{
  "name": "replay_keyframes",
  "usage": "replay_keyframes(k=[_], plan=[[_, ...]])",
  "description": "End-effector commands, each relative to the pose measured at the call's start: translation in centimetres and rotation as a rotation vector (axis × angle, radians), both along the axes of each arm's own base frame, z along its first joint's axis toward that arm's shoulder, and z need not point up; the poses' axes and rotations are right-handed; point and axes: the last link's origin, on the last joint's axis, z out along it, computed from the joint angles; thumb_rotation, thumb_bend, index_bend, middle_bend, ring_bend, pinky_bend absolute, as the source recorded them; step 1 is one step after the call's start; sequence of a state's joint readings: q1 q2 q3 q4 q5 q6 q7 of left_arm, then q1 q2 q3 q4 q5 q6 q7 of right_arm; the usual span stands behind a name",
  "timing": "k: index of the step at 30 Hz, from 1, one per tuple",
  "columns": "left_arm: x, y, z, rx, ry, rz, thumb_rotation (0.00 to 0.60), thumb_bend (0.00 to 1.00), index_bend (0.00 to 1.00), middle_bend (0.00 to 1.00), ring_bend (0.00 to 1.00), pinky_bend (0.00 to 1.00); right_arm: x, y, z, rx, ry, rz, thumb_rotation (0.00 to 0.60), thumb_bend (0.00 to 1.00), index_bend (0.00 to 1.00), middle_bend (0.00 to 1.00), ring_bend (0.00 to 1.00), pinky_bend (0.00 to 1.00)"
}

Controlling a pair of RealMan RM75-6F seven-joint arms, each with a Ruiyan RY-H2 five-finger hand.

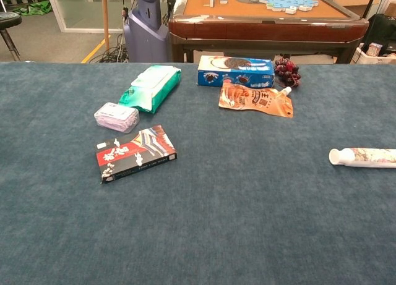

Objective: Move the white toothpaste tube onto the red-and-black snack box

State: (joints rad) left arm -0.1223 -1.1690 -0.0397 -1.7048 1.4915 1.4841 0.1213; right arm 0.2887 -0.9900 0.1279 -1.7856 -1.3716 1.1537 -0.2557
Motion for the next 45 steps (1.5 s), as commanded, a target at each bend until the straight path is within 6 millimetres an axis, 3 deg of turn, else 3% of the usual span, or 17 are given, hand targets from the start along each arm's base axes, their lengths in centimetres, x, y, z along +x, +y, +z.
replay_keyframes(k=[1,9,22,31,38,45], plan=[[-0.3,-0.2,0.1,0.003,-0.001,0.012,0.6,0.25,0.18,0.19,0.21,0.19,-1.2,-2.2,-1.8,0.049,0.035,-0.035,0.6,0.14,0.41,0.44,0.29,0.36],[-0.7,-0.6,0.4,0.006,-0.001,0.036,0.6,0.25,0.18,0.19,0.21,0.19,-3.5,-4.3,-5.2,0.111,0.072,-0.088,0.6,0.14,0.41,0.44,0.29,0.36],[-0.9,-0.9,0.4,0.007,-0.004,0.05,0.6,0.25,0.18,0.19,0.21,0.19,-4.9,-6.4,-10.0,0.169,0.108,-0.106,0.6,0.17,0.41,0.43,0.29,0.36],[-1.0,-0.9,0.4,0.011,-0.005,0.055,0.6,0.25,0.18,0.19,0.21,0.19,-4.7,-7.6,-11.2,0.18,0.116,-0.098,0.6,0.19,0.41,0.43,0.29,0.36],[-1.1,-0.9,0.4,0.013,-0.005,0.059,0.6,0.25,0.18,0.19,0.21,0.19,-4.6,-8.0,-11.6,0.207,0.136,-0.103,0.6,0.32,0.41,0.43,0.29,0.36],[-1.2,-1.0,0.4,0.01,-0.005,0.061,0.6,0.25,0.18,0.19,0.21,0.18,-4.5,-7.9,-11.7,0.235,0.158,-0.113,0.6,0.34,0.41,0.43,0.29,0.36]])
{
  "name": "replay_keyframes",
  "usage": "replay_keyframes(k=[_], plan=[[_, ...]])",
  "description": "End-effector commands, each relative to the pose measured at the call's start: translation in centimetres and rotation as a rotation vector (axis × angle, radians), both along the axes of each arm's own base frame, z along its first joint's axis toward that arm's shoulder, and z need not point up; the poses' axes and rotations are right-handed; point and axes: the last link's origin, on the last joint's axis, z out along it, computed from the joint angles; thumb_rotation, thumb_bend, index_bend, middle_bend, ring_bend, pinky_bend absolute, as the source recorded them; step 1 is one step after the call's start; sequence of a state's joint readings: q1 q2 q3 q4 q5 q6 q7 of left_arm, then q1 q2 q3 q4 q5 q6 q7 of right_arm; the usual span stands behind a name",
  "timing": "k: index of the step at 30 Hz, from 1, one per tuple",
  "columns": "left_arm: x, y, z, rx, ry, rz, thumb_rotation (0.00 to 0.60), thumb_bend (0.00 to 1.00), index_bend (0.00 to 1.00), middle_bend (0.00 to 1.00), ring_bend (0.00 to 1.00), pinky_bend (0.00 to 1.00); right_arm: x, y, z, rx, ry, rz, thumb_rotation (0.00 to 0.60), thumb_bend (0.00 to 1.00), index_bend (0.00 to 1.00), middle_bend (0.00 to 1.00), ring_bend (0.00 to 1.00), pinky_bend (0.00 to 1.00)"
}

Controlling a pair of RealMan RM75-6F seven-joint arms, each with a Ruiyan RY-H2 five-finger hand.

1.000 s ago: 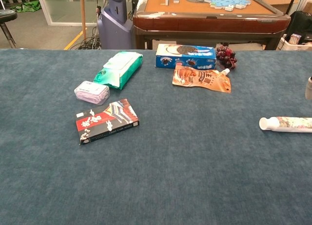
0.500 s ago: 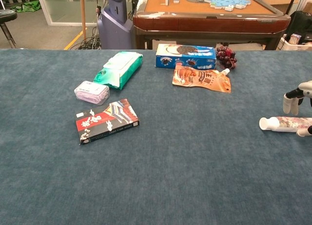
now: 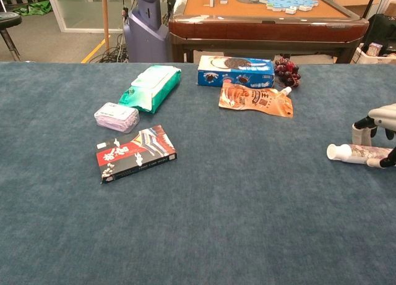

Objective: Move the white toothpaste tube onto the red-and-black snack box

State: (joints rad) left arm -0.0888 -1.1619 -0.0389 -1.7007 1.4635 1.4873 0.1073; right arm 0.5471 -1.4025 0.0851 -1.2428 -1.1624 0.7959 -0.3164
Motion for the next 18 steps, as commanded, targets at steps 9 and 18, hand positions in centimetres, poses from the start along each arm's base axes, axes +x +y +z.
replay_keyframes(k=[9,18], plan=[[-0.1,-0.1,0.0,0.001,-0.003,-0.002,0.6,0.25,0.18,0.19,0.21,0.18,0.9,0.0,-0.4,0.026,0.013,0.014,0.6,0.35,0.46,0.46,0.33,0.36],[-0.3,-0.2,0.1,0.005,-0.008,0.004,0.6,0.25,0.17,0.19,0.21,0.18,2.0,-0.3,-1.1,0.039,0.023,0.042,0.6,0.4,0.55,0.53,0.41,0.36]])
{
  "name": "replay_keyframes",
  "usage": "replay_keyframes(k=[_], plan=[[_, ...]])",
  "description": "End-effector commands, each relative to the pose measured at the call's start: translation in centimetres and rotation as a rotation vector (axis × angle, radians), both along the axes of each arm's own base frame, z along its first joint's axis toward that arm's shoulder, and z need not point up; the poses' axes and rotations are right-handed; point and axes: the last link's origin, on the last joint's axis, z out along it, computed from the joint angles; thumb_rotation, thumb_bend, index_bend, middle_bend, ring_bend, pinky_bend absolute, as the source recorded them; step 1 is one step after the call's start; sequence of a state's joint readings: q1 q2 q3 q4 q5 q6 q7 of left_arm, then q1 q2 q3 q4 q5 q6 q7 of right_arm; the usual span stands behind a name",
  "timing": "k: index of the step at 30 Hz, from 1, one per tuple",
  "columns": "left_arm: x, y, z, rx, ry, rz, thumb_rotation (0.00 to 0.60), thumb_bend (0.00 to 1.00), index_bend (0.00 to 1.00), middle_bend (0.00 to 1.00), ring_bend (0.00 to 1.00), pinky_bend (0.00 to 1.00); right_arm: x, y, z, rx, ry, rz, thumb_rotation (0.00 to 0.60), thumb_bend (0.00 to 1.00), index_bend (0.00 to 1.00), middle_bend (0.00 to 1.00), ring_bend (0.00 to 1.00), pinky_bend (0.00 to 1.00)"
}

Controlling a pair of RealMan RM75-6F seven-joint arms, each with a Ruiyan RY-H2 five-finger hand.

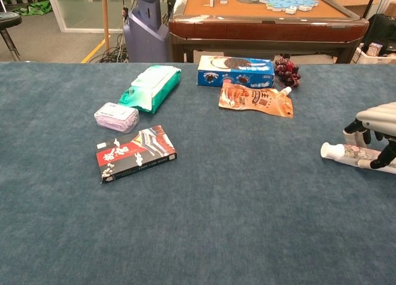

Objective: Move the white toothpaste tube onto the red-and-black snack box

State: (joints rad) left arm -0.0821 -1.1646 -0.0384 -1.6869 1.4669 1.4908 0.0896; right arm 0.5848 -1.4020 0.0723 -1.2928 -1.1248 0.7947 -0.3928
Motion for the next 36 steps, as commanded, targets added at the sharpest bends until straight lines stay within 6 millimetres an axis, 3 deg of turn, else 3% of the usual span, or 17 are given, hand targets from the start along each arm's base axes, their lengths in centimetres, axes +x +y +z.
replay_keyframes(k=[1,7,12,15,24,27,29,36], plan=[[0.0,0.0,0.0,0.001,-0.002,-0.001,0.6,0.25,0.17,0.19,0.21,0.18,0.4,-0.1,-0.3,0.011,0.004,0.006,0.6,0.41,0.56,0.54,0.41,0.36],[0.1,0.4,-0.1,-0.02,-0.003,-0.021,0.6,0.25,0.17,0.19,0.21,0.18,1.8,-0.8,-1.2,0.051,-0.007,0.018,0.6,0.67,0.67,0.62,0.53,0.41],[0.9,2.2,0.2,-0.074,0.016,-0.087,0.6,0.25,0.17,0.2,0.22,0.18,4.4,-2.4,-1.1,0.095,-0.03,0.056,0.6,0.91,0.76,0.68,0.63,0.49],[1.8,3.5,0.5,-0.113,0.038,-0.151,0.6,0.25,0.17,0.22,0.23,0.18,6.3,-3.3,-0.8,0.13,-0.05,0.076,0.6,0.99,0.79,0.7,0.66,0.52],[5.2,8.3,0.2,-0.306,0.078,-0.324,0.6,0.25,0.17,0.36,0.36,0.18,13.0,-5.0,0.4,0.292,-0.089,0.14,0.6,1.0,0.86,0.75,0.72,0.58],[5.9,9.1,0.0,-0.344,0.095,-0.352,0.6,0.25,0.17,0.38,0.38,0.18,14.3,-5.1,0.6,0.321,-0.092,0.156,0.6,1.0,0.88,0.76,0.73,0.58],[7.4,10.3,-1.1,-0.411,0.149,-0.433,0.6,0.25,0.16,0.4,0.39,0.18,16.3,-5.1,0.7,0.356,-0.09,0.204,0.6,1.0,0.89,0.77,0.74,0.59],[10.8,12.2,-3.5,-0.515,0.304,-0.644,0.6,0.25,0.08,0.45,0.45,0.24,19.0,-4.7,0.1,0.472,-0.047,0.244,0.6,1.0,0.9,0.77,0.75,0.6]])
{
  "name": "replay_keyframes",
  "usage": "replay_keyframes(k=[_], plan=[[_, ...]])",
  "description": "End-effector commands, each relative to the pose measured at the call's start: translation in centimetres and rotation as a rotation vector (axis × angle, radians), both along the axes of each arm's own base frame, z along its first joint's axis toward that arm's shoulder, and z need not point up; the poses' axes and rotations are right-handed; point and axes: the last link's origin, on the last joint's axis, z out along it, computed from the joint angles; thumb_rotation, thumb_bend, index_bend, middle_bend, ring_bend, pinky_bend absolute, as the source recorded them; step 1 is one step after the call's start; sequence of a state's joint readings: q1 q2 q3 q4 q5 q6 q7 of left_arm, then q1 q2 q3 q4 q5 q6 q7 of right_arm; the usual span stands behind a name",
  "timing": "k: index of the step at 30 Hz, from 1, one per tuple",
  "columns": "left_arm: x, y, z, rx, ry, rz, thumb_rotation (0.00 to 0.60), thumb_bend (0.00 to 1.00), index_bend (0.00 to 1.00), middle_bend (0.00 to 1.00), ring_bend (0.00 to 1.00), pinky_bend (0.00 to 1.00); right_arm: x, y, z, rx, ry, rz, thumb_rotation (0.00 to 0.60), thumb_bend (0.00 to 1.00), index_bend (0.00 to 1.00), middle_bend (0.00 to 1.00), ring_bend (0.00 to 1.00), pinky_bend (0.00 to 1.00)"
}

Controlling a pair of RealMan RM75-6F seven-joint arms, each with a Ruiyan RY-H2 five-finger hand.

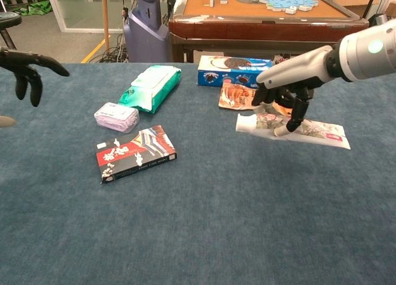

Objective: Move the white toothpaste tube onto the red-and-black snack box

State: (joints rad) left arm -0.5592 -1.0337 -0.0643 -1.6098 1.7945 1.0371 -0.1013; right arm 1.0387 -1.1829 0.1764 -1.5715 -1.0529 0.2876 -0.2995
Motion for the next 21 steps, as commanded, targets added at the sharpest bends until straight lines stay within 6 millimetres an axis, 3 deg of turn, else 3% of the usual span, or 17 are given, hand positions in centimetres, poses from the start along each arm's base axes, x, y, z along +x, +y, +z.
replay_keyframes(k=[1,10,21], plan=[[2.0,0.8,-1.8,-0.049,0.087,-0.15,0.6,0.25,0.07,0.46,0.46,0.26,1.2,0.3,-0.6,0.051,0.024,0.032,0.6,1.0,0.9,0.77,0.75,0.6],[5.5,0.6,-5.6,-0.145,0.154,-0.335,0.6,0.25,0.04,0.48,0.5,0.31,3.0,0.7,-2.6,0.093,0.023,0.078,0.6,1.0,0.91,0.78,0.76,0.6],[8.2,0.3,-8.9,-0.179,0.192,-0.425,0.6,0.25,0.02,0.49,0.5,0.32,4.8,1.2,-3.8,0.115,-0.014,0.109,0.6,1.0,0.92,0.78,0.77,0.6]])
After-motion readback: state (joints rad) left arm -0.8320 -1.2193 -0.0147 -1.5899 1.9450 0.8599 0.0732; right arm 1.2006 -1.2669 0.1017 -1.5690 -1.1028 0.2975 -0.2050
